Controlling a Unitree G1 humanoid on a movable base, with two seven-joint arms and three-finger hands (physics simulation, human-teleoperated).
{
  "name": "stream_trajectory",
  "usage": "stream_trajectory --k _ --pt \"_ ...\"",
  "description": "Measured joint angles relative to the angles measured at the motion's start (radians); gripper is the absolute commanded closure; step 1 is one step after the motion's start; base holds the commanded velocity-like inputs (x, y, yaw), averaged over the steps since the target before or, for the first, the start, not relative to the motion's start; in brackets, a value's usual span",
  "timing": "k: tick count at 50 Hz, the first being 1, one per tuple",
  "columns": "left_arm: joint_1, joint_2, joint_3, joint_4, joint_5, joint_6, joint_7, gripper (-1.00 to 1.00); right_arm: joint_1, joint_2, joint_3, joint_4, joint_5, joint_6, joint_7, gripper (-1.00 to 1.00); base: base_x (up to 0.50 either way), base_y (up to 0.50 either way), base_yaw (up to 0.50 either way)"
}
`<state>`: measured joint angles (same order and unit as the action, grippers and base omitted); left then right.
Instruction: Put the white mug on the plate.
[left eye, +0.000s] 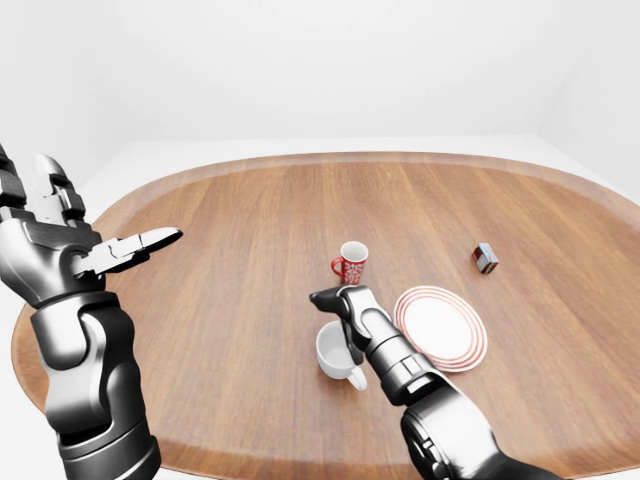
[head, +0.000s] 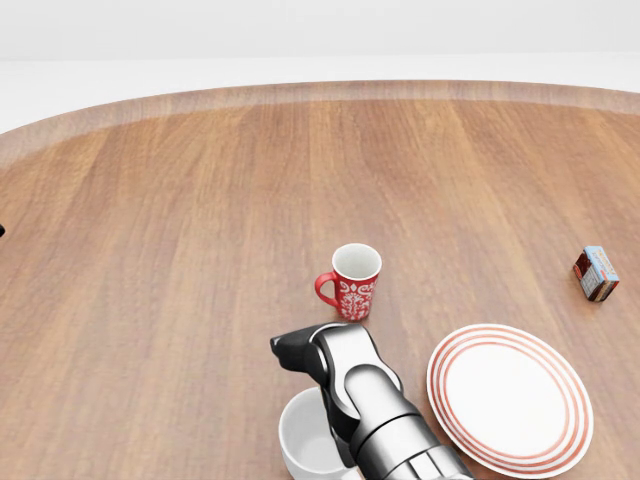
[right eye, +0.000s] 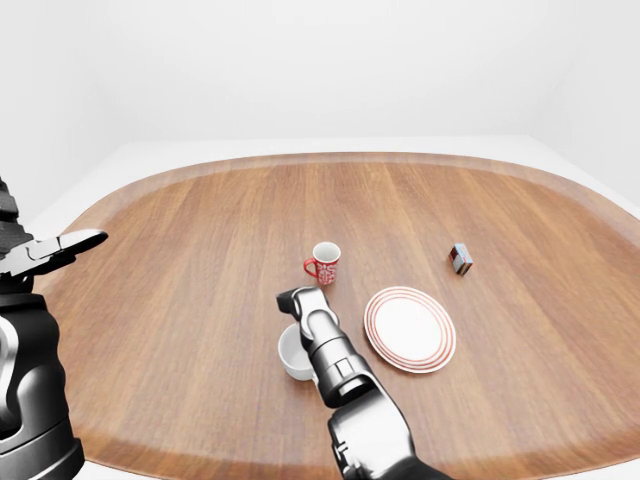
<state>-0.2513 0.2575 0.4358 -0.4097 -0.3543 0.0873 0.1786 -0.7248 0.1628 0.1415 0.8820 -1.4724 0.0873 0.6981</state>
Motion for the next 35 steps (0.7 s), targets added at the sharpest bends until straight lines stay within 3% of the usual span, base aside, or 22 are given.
stream_trajectory --k 33,34,35 --pt "0.000 -0.001 -0.001 -0.001 0.001 0.000 -0.002 -1.00 0.050 0.034 0.014 0.088 0.017 0.000 0.000 -1.00 0.00 0.00 0.00" --pt "0.000 -0.001 -0.001 -0.001 0.001 0.000 -0.002 -1.00 0.049 0.034 0.014 0.088 0.017 0.000 0.000 -0.79 0.00 0.00 0.00" --pt "0.000 -0.001 -0.001 -0.001 0.001 0.000 -0.002 -1.00 0.049 0.033 0.014 0.089 0.017 0.000 0.000 -0.18 0.00 0.00 0.00"
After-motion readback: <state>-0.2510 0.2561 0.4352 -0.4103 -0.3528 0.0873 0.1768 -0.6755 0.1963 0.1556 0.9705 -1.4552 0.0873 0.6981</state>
